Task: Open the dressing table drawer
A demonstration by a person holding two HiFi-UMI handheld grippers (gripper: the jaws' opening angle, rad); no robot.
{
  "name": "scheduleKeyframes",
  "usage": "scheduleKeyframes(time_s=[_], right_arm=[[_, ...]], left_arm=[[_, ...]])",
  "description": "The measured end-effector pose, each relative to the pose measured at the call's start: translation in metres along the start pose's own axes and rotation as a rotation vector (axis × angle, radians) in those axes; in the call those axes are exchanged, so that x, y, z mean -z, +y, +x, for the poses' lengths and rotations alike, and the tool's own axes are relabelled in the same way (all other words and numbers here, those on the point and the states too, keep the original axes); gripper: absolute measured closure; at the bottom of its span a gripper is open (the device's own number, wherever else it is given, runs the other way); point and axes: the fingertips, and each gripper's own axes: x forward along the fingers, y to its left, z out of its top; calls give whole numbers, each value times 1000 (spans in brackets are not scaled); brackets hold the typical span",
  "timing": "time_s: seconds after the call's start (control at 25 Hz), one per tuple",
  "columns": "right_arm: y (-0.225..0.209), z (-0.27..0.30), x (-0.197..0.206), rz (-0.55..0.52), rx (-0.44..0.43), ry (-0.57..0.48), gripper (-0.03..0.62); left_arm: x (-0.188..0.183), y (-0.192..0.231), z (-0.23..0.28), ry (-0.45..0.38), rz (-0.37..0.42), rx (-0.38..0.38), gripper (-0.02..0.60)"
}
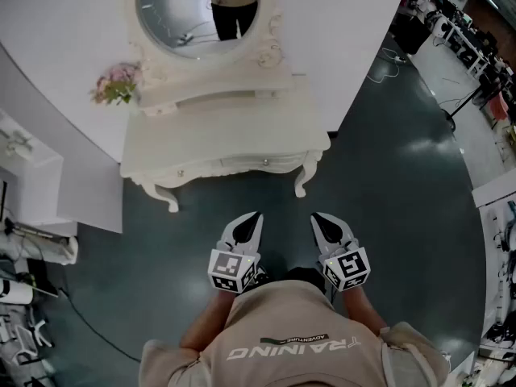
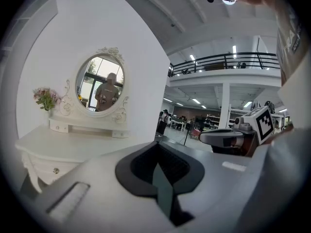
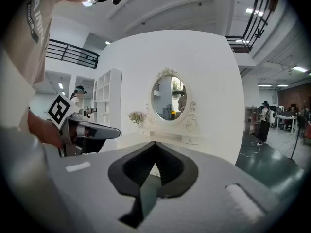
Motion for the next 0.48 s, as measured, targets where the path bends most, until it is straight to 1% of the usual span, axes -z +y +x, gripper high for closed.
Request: scheduleKeyframes(time_s=[0.12,0.24,0.36,0.48], right_arm=[[2,9,-3,9,-3,-14,592],[8,13,-11,29,2,-54,592],[10,14,-10,19,14,-45,592],[3,17,-8,25,27,-31,592]], left_arm=[[3,10,1,0,-2,-4,563],[5,17,2,3,-14,-1,563],[7,19,4,11,-26,10,563],[8,22,13,18,-28,21,563]])
